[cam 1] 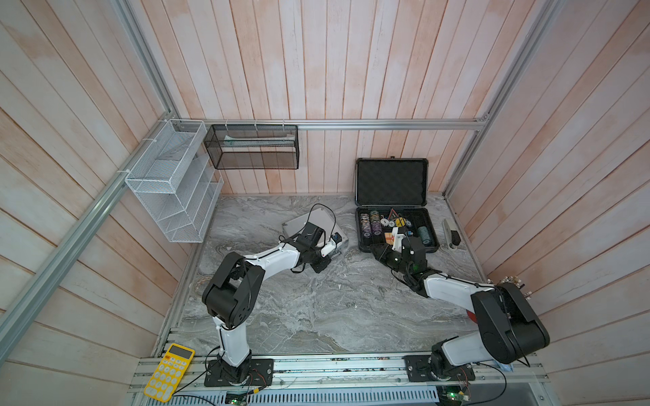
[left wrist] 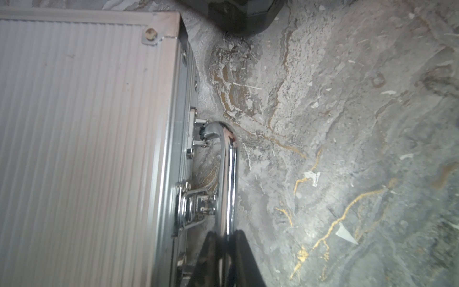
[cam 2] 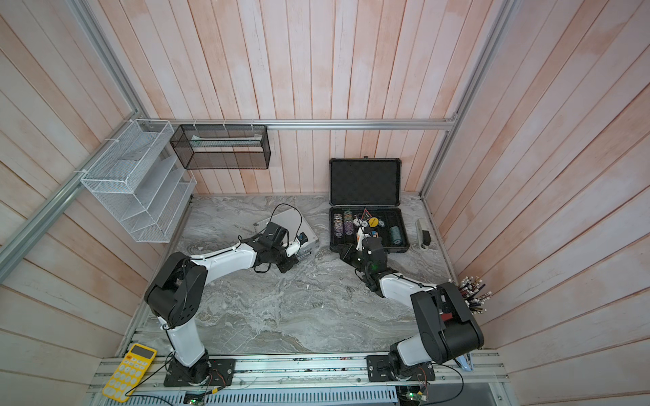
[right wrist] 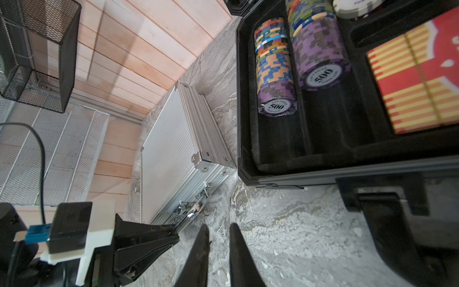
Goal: Open the poker set cases
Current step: Place the poker set case at the center of the board.
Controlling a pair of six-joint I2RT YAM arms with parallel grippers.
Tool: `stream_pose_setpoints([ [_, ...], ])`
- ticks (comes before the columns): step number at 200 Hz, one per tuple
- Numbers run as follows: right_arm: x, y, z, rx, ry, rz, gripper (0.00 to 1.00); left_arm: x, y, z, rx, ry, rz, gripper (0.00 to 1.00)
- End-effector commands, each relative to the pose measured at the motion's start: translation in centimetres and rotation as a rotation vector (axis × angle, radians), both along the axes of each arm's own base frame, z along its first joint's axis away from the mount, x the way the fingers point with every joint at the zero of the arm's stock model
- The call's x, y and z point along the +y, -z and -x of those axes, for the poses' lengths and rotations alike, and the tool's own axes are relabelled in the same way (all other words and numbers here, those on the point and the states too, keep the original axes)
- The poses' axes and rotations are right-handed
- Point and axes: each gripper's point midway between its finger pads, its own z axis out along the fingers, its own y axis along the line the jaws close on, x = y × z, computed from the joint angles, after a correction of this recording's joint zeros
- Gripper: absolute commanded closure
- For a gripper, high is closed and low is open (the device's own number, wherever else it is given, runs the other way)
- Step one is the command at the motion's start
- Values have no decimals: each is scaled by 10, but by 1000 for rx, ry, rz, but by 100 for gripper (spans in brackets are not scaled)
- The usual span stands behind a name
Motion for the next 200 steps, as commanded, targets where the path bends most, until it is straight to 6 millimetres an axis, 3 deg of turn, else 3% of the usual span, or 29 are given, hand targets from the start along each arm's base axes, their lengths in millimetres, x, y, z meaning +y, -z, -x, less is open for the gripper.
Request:
stream_pose_setpoints([
  [1,-8,8,4,11,16,37,82,18,32,19,72,-36,-123,99],
  [71,-10,17,7,24,20,41,82,24,53,28,96,-32,-221,95],
  [97,-10,17,7,24,18,43,82,25,53,27,87,-36,-231,95],
  [200,-10,27,4,44,4,91,82,23,42,23,48,-49,-204,74],
])
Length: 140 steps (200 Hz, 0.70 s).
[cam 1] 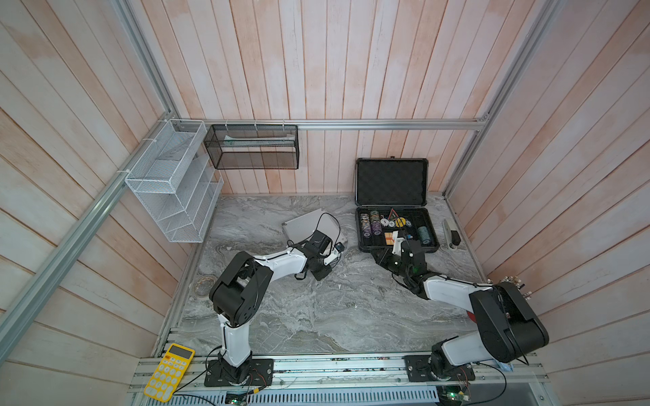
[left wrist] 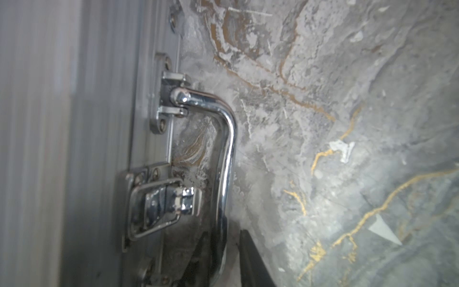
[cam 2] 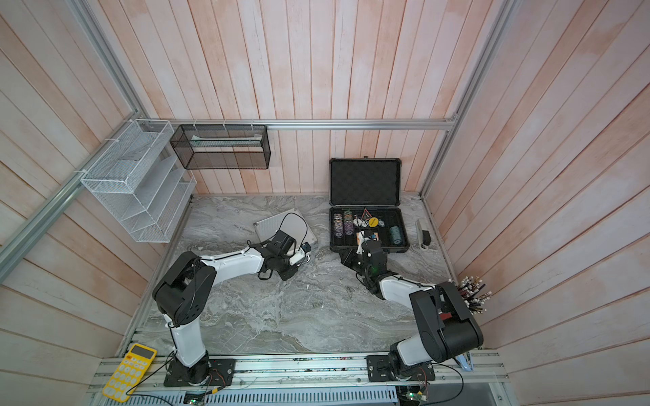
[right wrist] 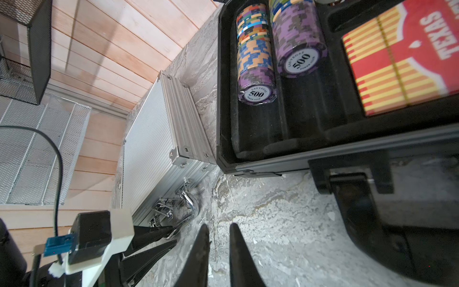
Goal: Open the poker set cases
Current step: Place the poker set case at the center of the board.
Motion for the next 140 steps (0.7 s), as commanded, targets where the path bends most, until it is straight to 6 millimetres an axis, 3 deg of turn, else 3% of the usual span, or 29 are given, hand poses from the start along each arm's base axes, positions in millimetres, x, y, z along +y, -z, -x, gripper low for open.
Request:
stream_pose_setpoints([
  [1,-4,9,-2,25,5,42,82,12,9,9,36,-20,-41,73],
  [37,-2,5,-6,16,-30,94,80,9,-18,5,-17,-32,6,66],
  [72,3,-9,-21,-22,-107,222,76,1,-66,4,-75,-41,156,57],
  [100,22,-28,-31,-68,-195,289,71,1,-114,-2,-126,-77,322,48],
  [125,40,-34,-44,-78,-278,366,69,35,-144,-34,-164,-279,484,46],
  [129,56,-34,-39,-84,-324,371,68,43,-146,-39,-159,-320,502,46],
  [140,69,-33,-43,-75,-378,393,67,61,-152,-51,-161,-426,542,45],
])
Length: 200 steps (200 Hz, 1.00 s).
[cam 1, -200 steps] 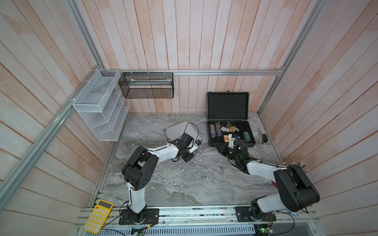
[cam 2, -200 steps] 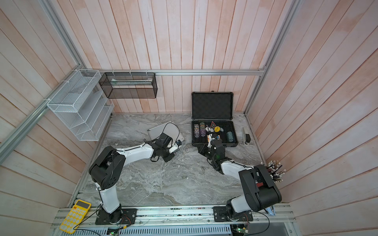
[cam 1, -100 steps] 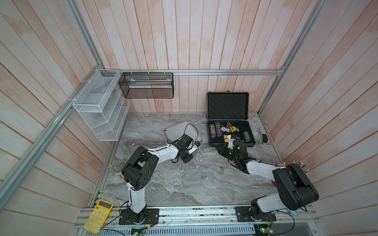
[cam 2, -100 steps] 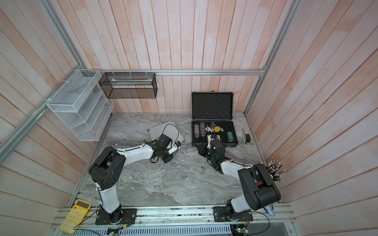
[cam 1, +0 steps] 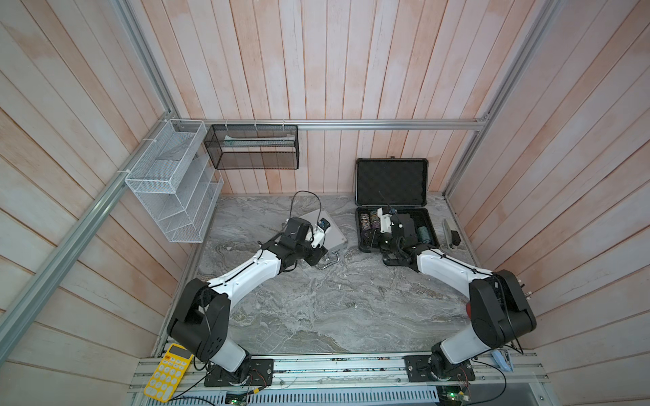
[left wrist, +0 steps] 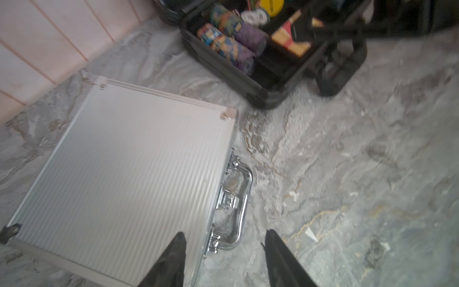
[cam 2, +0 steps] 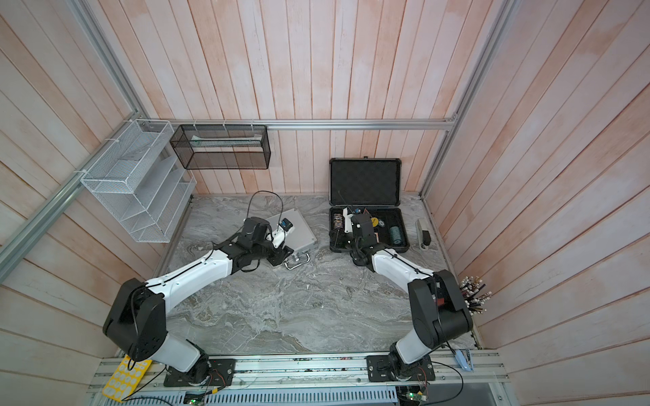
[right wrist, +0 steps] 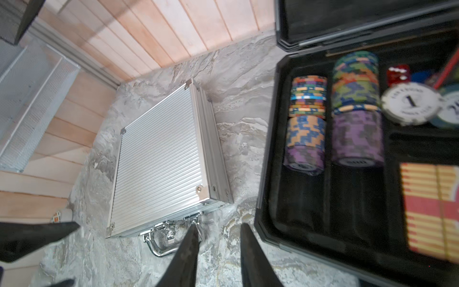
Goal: Open the poker set cases
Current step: Place the poker set case at the center of the board, then adjust the poker set case at the center of the board.
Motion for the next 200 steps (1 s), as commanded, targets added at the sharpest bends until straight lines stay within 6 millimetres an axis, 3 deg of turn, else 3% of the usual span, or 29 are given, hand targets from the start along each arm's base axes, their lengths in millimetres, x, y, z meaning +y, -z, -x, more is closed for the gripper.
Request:
stream_pose_setpoints([
  [1,23,23,9,68,-137,134,67,31,-13,-25,38,-201,174,45],
  [26,45,34,0,106,-223,189,65,68,-13,-42,69,-453,276,41],
  [30,50,29,-5,97,-232,189,65,73,-10,-43,86,-491,295,40],
  [60,60,40,-19,105,-251,213,63,93,7,-43,168,-663,420,37],
  [149,68,73,-31,149,-267,204,59,101,50,-55,301,-810,561,35],
  [200,74,73,-26,156,-280,148,61,92,66,-70,324,-781,566,35],
])
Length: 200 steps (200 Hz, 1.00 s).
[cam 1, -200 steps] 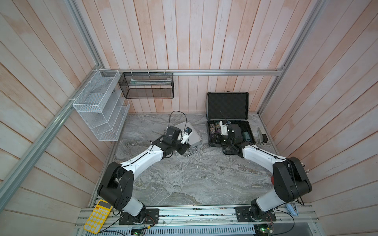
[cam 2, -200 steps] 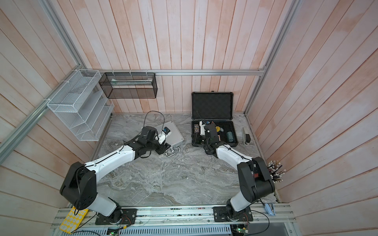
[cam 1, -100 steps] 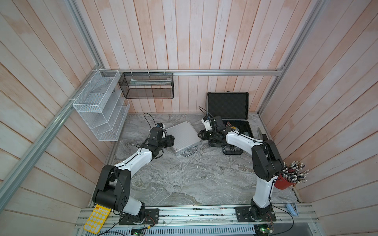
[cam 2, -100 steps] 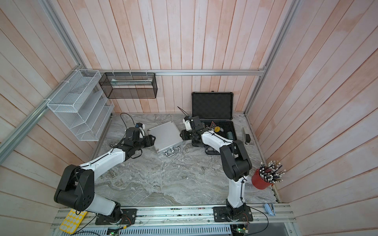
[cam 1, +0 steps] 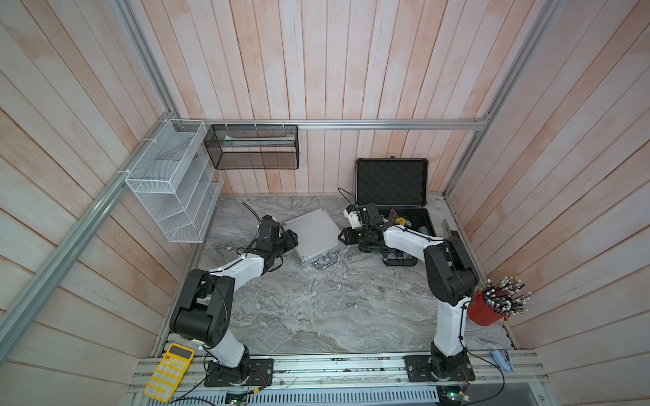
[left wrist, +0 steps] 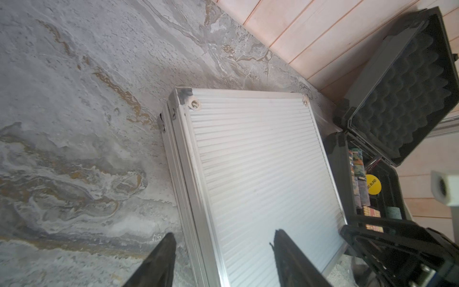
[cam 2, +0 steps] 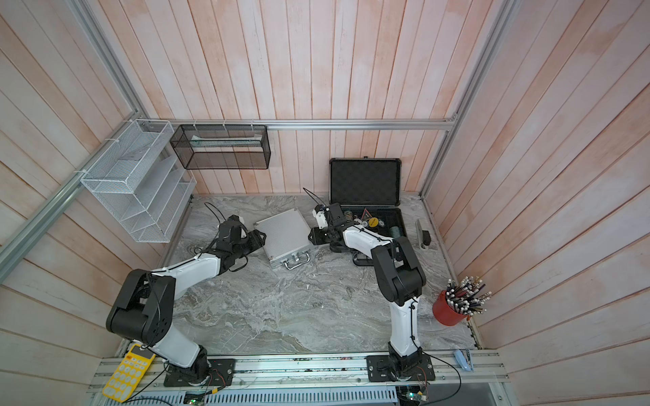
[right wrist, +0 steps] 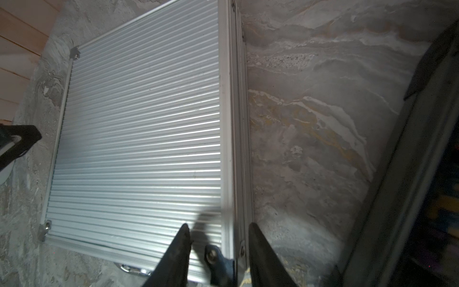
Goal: Open the poker set cases
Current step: Adjust the poker set case at the center of the board.
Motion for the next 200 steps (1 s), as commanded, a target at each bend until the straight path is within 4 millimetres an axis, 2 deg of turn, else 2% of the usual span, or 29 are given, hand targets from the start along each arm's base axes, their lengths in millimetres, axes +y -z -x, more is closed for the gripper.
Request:
stream_pose_setpoints([
  [1,5,2,2,16,-10,-45,61,-9,3,-12,-9,24,34,35],
  [53,12,7,21,57,-21,-130,63,-24,23,-37,7,96,37,36],
  [73,17,5,25,63,-30,-160,63,-29,24,-44,-1,127,47,37],
  [75,15,12,30,81,-28,-153,63,-30,24,-45,-3,131,48,36],
  [81,15,15,33,91,-32,-155,63,-31,24,-47,-7,138,49,37],
  [106,16,12,39,90,-16,-174,63,-40,25,-56,-16,185,53,37],
  [112,15,11,39,86,-5,-178,67,-42,25,-58,-18,194,57,38],
  [143,6,9,39,77,55,-172,67,-48,24,-71,-34,227,51,38],
  [192,-6,0,30,40,121,-129,65,-48,21,-81,-47,249,35,38],
  [200,-8,-3,28,29,122,-117,61,-46,19,-80,-50,246,35,38],
])
